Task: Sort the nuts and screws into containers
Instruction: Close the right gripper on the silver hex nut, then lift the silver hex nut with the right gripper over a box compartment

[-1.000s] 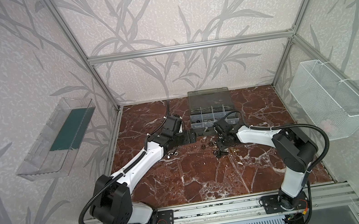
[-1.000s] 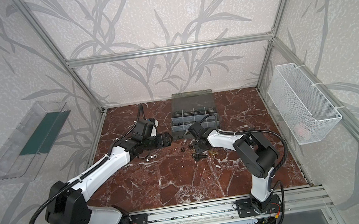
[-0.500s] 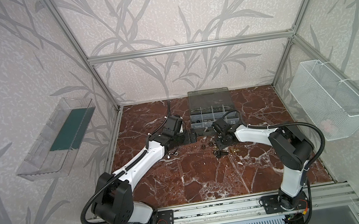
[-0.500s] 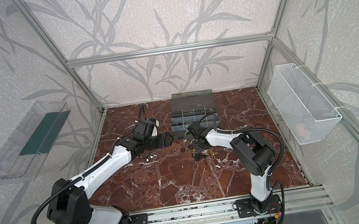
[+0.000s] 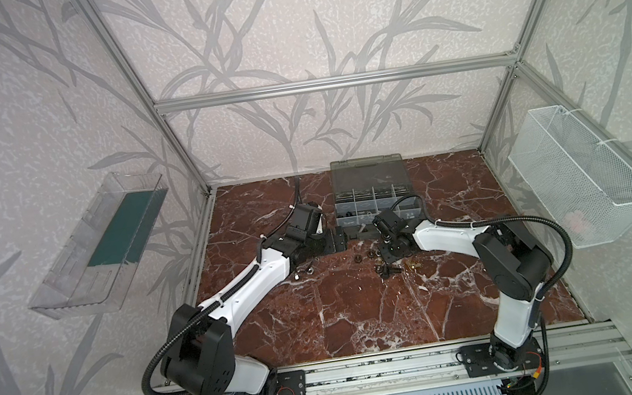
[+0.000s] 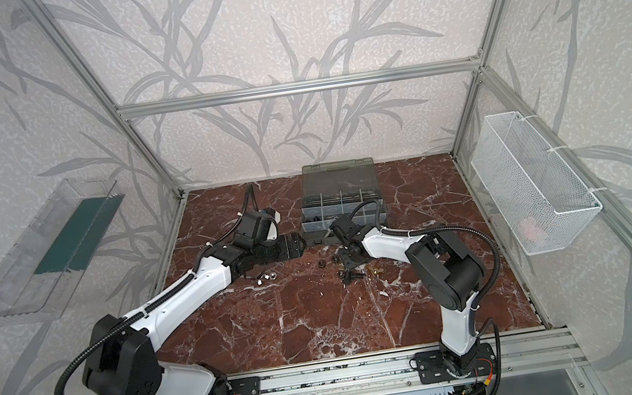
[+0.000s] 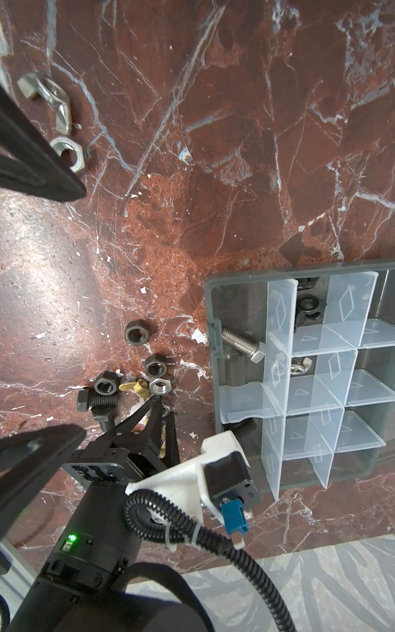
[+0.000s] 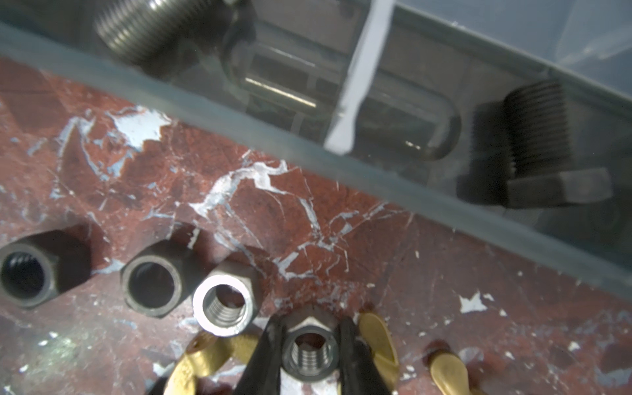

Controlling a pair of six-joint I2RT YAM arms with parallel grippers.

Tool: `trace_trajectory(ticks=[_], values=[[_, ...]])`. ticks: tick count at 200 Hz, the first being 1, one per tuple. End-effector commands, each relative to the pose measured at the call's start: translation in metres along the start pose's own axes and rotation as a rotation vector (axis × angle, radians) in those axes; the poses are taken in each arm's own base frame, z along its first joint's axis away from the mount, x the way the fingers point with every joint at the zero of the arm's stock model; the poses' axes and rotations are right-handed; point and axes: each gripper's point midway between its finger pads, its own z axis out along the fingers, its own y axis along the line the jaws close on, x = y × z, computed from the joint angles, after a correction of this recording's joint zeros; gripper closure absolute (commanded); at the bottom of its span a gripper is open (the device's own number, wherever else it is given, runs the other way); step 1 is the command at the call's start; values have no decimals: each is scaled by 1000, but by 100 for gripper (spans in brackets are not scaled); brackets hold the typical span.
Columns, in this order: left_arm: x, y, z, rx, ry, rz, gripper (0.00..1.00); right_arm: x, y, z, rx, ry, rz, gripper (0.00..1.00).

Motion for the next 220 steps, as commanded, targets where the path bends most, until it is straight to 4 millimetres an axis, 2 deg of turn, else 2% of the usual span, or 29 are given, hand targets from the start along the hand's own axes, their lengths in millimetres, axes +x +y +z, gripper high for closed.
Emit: trace_trajectory(ticks=[1,52,53,67,104,108,131,154,192,220], values=[[-16,-14,-11,45,-50,0,1,-18,-1,-26,-10,-45,1,80],[-23,-24,-15,90,-74,-3,0,-47,-2,-65,-49,-118,40,81],[-23,-25,-15,92,-75,-2,1,-50,-3,-70,-52,-132,42,81],[-26,-29,-17,110,-83,-2,0,-67,-9,-88,-56,-194,59,81],[-37,-44,-19,154,-101,13,1,-110,-37,-108,-37,-265,114,80],[-38,-46,-19,159,-103,15,1,-113,-40,-99,-31,-248,119,80],[-41,-52,-18,175,-105,26,1,-133,-53,-93,-23,-256,146,80],[-42,-55,-16,182,-98,37,1,-149,-62,-77,-18,-239,163,79],[-39,-54,-11,175,-84,48,0,-161,-68,-48,-21,-207,178,79],[-37,-52,-9,169,-74,55,0,-162,-68,-27,-34,-173,185,79]])
